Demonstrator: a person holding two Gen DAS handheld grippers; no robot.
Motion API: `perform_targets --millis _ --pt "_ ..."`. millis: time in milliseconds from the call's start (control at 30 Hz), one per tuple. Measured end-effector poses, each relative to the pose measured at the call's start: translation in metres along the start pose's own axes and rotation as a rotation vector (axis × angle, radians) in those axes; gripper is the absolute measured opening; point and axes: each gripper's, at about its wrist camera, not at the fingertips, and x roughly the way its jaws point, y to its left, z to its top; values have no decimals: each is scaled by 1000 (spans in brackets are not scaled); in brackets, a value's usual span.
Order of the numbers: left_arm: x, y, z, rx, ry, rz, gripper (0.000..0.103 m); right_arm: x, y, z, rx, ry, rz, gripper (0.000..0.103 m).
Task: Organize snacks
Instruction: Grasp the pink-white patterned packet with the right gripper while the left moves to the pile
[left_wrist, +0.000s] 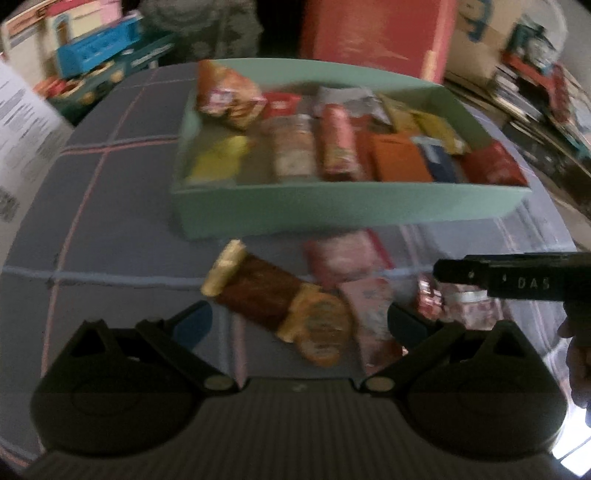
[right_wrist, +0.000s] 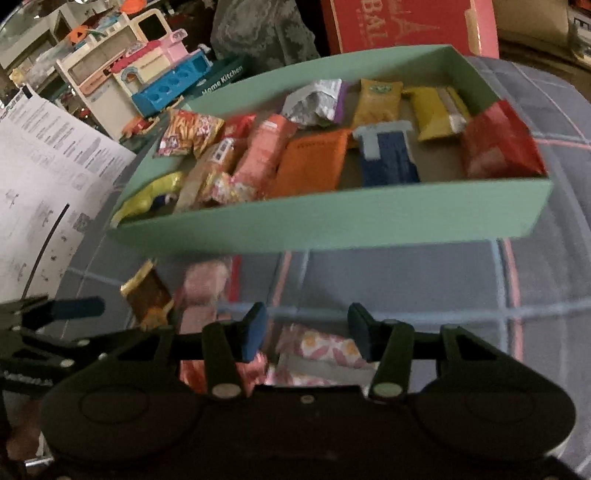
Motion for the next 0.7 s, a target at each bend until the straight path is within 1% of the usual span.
perform_targets --millis 100,233,267,333,400,433,467,533,567,633,700 --pt "1 -12 -3 43 0 -9 103 -12 -8 -16 14 13 6 51" --pt "2 -11 -6 26 9 -2 103 -27 -7 -36 3 30 15 51" --pt "2 -8 -6 14 9 4 103 -29 -5 -39 -7 32 17 53" --pt "1 -1 -6 -11 8 15 103 -32 3 -47 -33 31 10 62" --pt "-1 5 -7 -33 7 21 103 -32 14 -53 -89 23 -22 66" --pt "-3 8 -7 -40 7 22 103 -30 20 -55 -119 16 -48 66" --pt "-4 9 -8 -43 6 23 103 -29 27 -59 -157 7 -82 66" --pt "-7 8 -9 -41 0 25 103 -26 42 -65 -242 -17 -180 50" --pt "-9 6 -9 -36 -3 24 103 -25 43 -66 -260 -26 -202 50" --pt "-12 1 -10 -23 -6 17 103 -29 37 -67 -217 -34 -200 50" --pt "-13 -8 -10 2 -6 -1 103 -35 24 -67 -159 -48 -220 50"
